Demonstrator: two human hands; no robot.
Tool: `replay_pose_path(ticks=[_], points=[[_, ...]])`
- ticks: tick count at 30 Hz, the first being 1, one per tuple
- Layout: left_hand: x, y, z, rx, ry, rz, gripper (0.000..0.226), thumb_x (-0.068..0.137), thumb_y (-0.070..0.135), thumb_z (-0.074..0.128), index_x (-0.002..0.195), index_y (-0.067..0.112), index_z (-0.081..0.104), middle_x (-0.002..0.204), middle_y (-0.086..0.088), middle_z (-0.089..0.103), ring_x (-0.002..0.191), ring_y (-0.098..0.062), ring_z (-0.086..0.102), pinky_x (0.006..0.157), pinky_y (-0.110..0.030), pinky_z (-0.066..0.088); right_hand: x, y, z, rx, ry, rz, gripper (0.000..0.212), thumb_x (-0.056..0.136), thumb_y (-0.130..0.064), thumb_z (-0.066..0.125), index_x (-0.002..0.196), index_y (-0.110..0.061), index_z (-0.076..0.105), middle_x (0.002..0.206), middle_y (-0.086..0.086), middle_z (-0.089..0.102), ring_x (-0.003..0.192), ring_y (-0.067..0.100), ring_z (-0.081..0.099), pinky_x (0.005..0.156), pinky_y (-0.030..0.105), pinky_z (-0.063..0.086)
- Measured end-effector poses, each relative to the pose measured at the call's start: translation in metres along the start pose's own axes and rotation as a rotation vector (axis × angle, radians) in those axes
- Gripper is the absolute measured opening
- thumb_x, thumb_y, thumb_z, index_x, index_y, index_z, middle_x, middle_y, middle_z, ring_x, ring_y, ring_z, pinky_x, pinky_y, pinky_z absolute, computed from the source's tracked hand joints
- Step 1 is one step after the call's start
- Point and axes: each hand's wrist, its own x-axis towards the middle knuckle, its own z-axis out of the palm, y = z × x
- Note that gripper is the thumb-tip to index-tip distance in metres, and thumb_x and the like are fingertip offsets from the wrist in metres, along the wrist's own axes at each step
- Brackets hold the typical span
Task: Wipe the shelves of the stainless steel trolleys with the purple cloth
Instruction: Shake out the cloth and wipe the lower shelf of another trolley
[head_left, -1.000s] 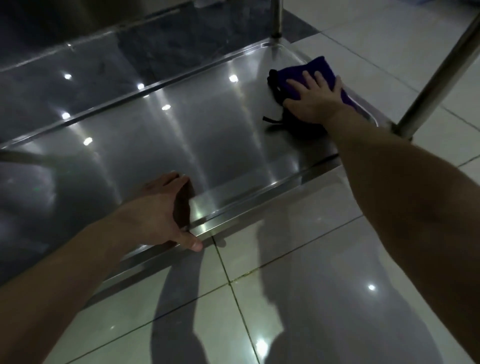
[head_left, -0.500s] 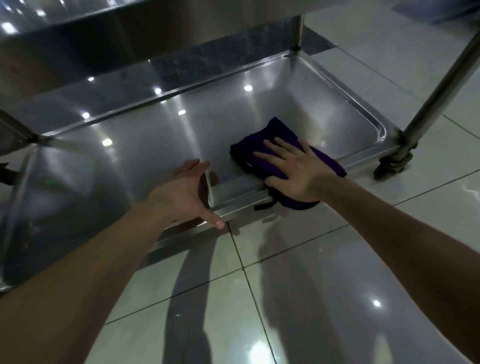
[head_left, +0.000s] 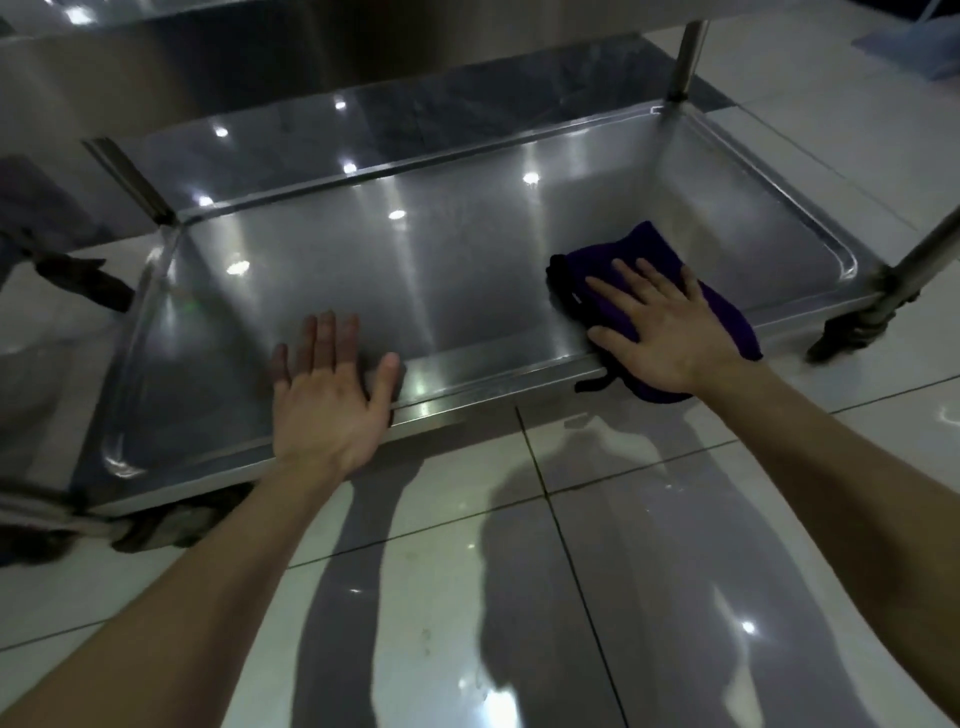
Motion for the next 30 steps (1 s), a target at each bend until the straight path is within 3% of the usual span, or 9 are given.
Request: replay_pose_path(ticks=[3,8,13,19,25,30], points=[[0.001,-0.001,0.004,-0.007,-0.018,0.005,0.089,0.103,0.074,-0.003,0.173,0.023,0.018,0.181,-0.006,0.015,0.168,-0.023,0.005,0.135,-0.055,0.005,0.005,-0.063,0.006,0.001,-0.005,-0.021,0.079,0.1,-0.075,0.006,0.172,-0.043,0.003,0.181,-0.001,-0.002,0.167,0.023,-0.007,0.131,0.059,-0.011],[0.002,-0.002,0.005,-0.027,-0.019,-0.022,0.088,0.103,0.07,-0.005,0.174,0.02,0.012,0.182,-0.006,0.01,0.168,-0.022,0.002,0.135,-0.055,0.003,0.017,-0.174,0.026,-0.001,-0.039,-0.287,0.072,0.105,-0.071,0.006,0.171,-0.042,-0.002,0.181,0.0,-0.008,0.166,0.026,-0.013,0.128,0.063,-0.015],[0.003,-0.003,0.004,-0.069,-0.07,-0.046,0.087,0.102,0.068,-0.006,0.174,0.02,0.003,0.182,-0.004,-0.002,0.168,-0.019,-0.009,0.135,-0.052,-0.001,0.055,-0.14,0.018,0.08,-0.103,-0.334,0.075,0.097,-0.08,0.013,0.167,-0.057,0.003,0.18,-0.014,-0.007,0.165,0.013,-0.013,0.131,0.057,-0.011],[0.003,0.002,0.002,-0.027,-0.07,-0.032,0.087,0.101,0.065,-0.004,0.174,0.02,0.012,0.182,-0.005,0.004,0.168,-0.021,-0.003,0.135,-0.052,0.002,0.172,-0.102,-0.004,0.057,-0.124,-0.136,0.075,0.099,-0.08,0.027,0.167,-0.055,0.007,0.181,-0.011,-0.007,0.166,0.016,-0.009,0.131,0.055,-0.009],[0.004,0.004,0.0,-0.029,-0.041,-0.045,0.084,0.103,0.064,0.001,0.174,0.022,0.014,0.182,-0.004,0.009,0.168,-0.021,0.0,0.135,-0.052,0.005,0.244,-0.159,-0.015,0.059,-0.148,-0.019,0.077,0.105,-0.073,0.024,0.172,-0.042,0.002,0.181,0.003,-0.013,0.166,0.032,-0.015,0.127,0.066,-0.014],[0.004,0.004,-0.002,-0.009,0.024,-0.075,0.081,0.105,0.06,0.008,0.174,0.018,0.014,0.181,-0.009,0.013,0.168,-0.025,0.004,0.135,-0.053,0.007,0.209,-0.18,-0.013,0.061,-0.156,-0.165,0.072,0.109,-0.066,0.025,0.172,-0.041,0.003,0.181,0.001,-0.011,0.166,0.028,-0.013,0.128,0.064,-0.014]])
